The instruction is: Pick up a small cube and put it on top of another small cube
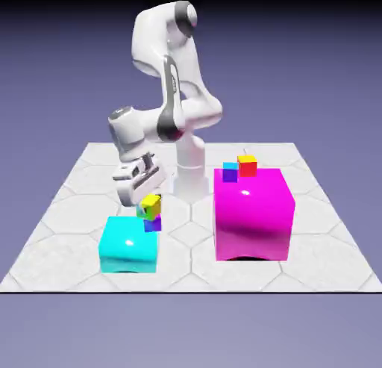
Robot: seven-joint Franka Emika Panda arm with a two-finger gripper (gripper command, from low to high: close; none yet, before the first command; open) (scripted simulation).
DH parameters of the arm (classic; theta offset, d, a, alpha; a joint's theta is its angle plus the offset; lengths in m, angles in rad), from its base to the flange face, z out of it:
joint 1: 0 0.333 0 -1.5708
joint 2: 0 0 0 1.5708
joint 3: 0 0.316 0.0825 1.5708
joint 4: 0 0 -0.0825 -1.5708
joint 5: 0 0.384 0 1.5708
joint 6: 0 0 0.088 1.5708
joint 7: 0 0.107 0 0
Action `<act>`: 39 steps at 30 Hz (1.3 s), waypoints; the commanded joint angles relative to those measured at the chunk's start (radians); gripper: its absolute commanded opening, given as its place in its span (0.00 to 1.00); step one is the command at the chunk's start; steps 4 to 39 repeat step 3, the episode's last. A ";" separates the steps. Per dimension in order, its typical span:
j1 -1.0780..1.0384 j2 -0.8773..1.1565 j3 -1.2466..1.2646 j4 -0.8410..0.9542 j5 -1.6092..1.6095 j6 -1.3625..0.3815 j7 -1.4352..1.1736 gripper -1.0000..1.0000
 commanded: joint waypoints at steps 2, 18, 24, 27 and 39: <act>-0.067 -0.071 0.057 0.023 -0.061 -0.087 0.051 1.00; -0.073 -0.077 0.062 0.025 -0.066 -0.095 0.055 1.00; -0.073 -0.077 0.062 0.025 -0.066 -0.095 0.055 1.00; -0.073 -0.077 0.062 0.025 -0.066 -0.095 0.055 1.00; -0.073 -0.077 0.062 0.025 -0.066 -0.095 0.055 1.00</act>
